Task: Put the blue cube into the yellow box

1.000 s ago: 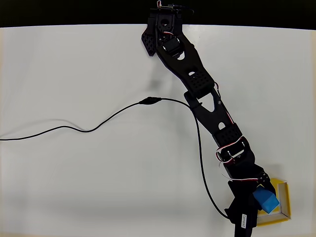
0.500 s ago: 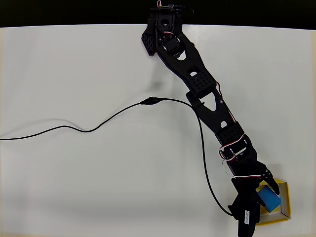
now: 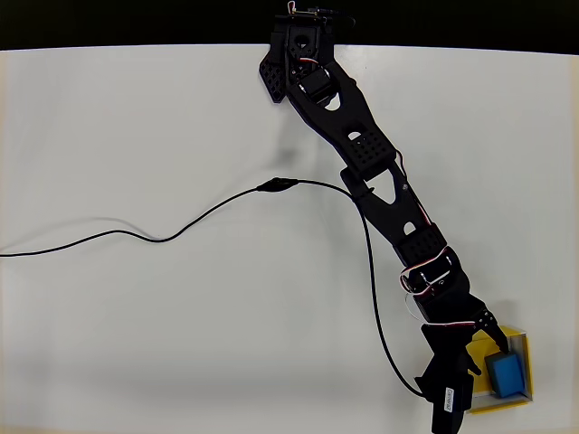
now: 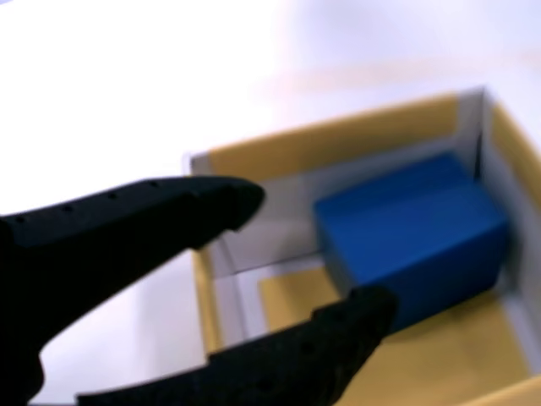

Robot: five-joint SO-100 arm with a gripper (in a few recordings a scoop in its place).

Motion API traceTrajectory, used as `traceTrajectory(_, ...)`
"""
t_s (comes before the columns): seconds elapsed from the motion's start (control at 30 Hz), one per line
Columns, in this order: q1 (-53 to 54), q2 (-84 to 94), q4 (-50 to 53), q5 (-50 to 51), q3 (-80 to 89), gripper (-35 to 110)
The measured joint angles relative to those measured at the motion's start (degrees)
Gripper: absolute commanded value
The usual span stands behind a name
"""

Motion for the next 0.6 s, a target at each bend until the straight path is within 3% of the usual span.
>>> traceTrajectory(0.6, 5.8, 39.11, 10.99, 2.9, 39.64, 18)
